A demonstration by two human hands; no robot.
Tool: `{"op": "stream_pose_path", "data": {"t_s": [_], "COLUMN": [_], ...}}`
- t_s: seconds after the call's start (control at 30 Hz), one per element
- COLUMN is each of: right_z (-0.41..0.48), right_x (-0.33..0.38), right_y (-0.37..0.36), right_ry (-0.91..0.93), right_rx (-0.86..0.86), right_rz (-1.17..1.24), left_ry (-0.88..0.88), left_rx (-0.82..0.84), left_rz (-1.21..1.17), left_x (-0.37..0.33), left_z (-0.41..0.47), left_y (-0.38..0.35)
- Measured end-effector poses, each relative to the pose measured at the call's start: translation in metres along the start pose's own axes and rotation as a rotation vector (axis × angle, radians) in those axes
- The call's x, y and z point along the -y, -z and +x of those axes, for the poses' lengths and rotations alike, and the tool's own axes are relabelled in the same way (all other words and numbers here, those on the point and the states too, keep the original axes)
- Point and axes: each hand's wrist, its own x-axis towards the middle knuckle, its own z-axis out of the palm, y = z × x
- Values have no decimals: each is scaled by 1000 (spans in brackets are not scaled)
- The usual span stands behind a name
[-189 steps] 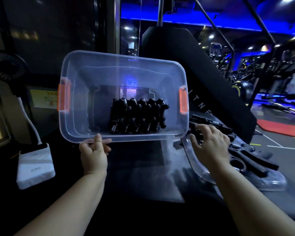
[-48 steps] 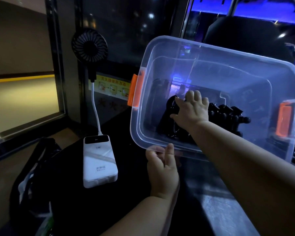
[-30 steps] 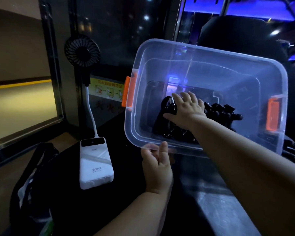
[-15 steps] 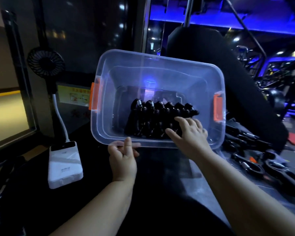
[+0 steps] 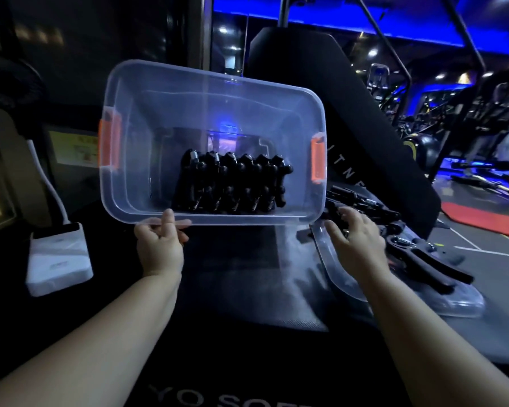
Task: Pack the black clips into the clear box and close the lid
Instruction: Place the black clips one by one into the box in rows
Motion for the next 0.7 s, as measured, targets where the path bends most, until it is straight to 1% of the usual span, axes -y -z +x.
{"op": "stream_pose_path", "data": {"t_s": [0.07,0.13,0.2,0.3,0.4,0.57,0.7], "right_z": [2,1,1,2,5,9,11], "right_x": [-19,-31,-36,-35,-41,-57,-57], "right_y": [2,1,0,4,12,23,27], "right_ry": [-118,-187,-181,-130,-183,-406,-435], "right_rx": [85,165,158,93,56,208,264], "right_rz": [-149,-247,-293,-361,-434,-593,-663], "left_ry": [-2,-8,-5,-12,-10,-7,-5], "left_rx": [-6,-5,-4,-1,-6,-2,3], "left_rz": [5,10,21,27,31,26,16], "left_x": [0,1,3,3,4,3,1], "left_z": [0,1,2,3,3,3,1], "left_y": [-1,-1,-1,-1,-2,-1,-2]}}
